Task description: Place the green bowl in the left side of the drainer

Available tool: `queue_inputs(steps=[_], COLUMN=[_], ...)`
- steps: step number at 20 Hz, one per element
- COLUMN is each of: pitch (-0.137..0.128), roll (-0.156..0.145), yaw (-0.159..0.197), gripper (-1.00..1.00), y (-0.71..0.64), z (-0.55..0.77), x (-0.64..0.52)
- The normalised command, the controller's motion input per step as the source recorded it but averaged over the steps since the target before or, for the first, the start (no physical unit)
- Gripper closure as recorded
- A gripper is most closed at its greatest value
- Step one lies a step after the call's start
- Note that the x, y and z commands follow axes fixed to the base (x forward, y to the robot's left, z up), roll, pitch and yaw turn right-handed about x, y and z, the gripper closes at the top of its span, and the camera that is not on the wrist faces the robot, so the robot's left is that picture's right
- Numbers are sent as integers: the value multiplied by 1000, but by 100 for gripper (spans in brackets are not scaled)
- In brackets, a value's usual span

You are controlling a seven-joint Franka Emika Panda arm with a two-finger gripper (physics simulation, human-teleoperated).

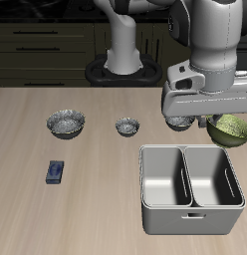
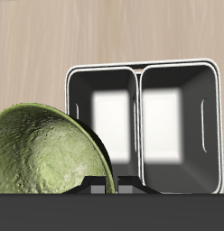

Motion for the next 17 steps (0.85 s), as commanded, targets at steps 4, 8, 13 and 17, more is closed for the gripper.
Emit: queue_inputs(steps=[4, 8, 13, 17], pitch=[-18, 20, -37, 17], roll=[-60, -60, -67, -31], yaw=[-26, 48, -76, -94], gripper=[-100, -100, -100, -100], y=[-631, -392, -358, -98], z=[-30, -87, 102, -175], x=[-1342, -909, -196, 208])
